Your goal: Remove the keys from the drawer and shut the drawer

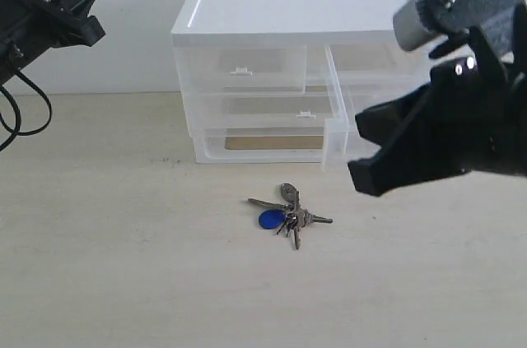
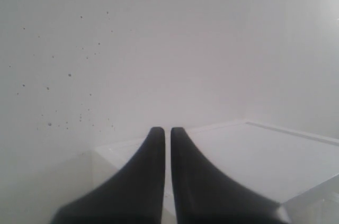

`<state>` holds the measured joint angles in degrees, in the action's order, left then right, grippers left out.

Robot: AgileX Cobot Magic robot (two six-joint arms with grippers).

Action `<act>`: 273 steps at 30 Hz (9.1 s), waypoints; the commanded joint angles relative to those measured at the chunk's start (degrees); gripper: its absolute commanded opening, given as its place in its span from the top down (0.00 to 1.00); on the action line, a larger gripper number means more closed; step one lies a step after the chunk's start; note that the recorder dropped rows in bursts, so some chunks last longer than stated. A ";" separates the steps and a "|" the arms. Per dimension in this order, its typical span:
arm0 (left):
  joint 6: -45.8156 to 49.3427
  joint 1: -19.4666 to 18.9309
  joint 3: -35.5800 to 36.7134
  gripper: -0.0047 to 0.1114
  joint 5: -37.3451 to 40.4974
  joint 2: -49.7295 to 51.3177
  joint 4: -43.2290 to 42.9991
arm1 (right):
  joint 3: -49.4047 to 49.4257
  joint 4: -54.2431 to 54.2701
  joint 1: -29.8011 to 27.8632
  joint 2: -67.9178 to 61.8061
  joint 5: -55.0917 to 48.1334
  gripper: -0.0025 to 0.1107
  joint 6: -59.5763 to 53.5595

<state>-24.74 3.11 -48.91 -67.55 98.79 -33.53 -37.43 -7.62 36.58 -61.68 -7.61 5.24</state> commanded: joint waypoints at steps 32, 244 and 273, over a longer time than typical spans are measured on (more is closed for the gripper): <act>-0.12 -0.17 0.26 0.92 0.33 -0.47 0.73 | 5.13 14.88 -15.57 -18.10 35.66 0.98 -17.84; 30.83 -2.18 48.91 0.92 77.14 -98.79 35.26 | 12.11 10.01 -20.64 61.68 -10.91 0.98 0.66; 28.62 -2.18 48.91 0.92 84.12 -98.79 29.46 | 12.11 10.47 -20.64 61.68 -10.70 0.98 0.68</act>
<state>4.59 1.14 -0.23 16.74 0.21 -3.81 -25.58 2.50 16.08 -0.35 -18.95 6.06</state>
